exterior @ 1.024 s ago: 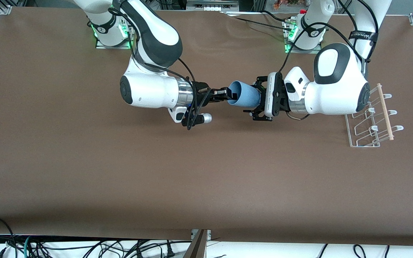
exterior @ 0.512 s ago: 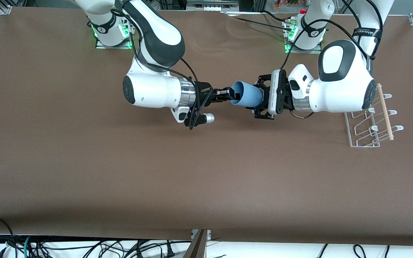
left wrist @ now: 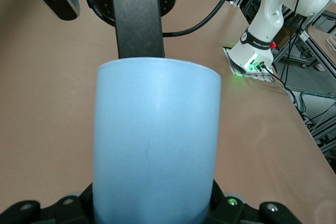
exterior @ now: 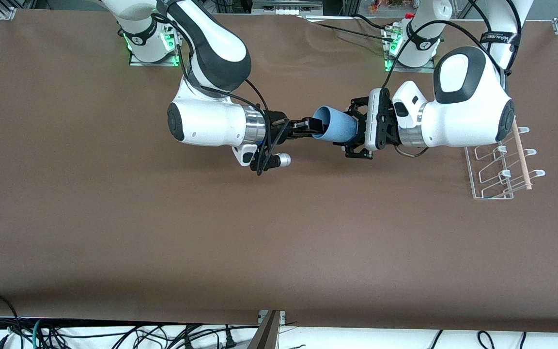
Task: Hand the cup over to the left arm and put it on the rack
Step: 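Close the left gripper on the cup's base beside the right gripper, then open the right gripper and withdraw it while the left gripper pulls away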
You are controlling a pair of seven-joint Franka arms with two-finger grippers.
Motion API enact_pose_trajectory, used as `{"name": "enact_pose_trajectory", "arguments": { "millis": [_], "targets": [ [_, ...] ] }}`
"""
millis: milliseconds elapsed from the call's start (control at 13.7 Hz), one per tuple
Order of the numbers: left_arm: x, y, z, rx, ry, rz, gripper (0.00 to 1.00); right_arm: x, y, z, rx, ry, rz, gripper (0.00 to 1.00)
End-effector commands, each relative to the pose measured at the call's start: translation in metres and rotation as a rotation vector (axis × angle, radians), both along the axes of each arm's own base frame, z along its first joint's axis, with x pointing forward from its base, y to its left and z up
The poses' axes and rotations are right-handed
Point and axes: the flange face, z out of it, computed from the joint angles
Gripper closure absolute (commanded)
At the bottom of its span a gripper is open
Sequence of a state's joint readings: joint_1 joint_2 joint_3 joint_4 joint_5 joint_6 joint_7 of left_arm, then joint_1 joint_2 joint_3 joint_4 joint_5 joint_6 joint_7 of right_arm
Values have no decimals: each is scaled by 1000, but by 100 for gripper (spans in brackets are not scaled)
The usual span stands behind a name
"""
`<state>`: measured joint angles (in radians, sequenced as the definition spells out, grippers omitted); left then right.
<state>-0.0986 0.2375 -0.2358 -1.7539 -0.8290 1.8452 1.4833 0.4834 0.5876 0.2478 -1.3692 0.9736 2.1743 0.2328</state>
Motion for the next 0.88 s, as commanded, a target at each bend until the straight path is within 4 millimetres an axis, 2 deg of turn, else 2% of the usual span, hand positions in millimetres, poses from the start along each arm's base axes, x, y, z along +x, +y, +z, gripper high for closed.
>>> {"name": "enact_pose_trajectory", "arguments": {
  "millis": [0,366,512,805],
  "targets": [
    [-1,10,8,-17,-5,4,89,2,5,2,12,-7,-5,0],
    [0,17,12,-21,14,-11,89,8,-9,14,18,-4,7,0],
    [0,19,12,18,23,-6,89,13,-22,21,19,10,25,0],
    [1,23,29,109,40,-22,89,27,-66,38,-2,38,69,0]
  ]
}}
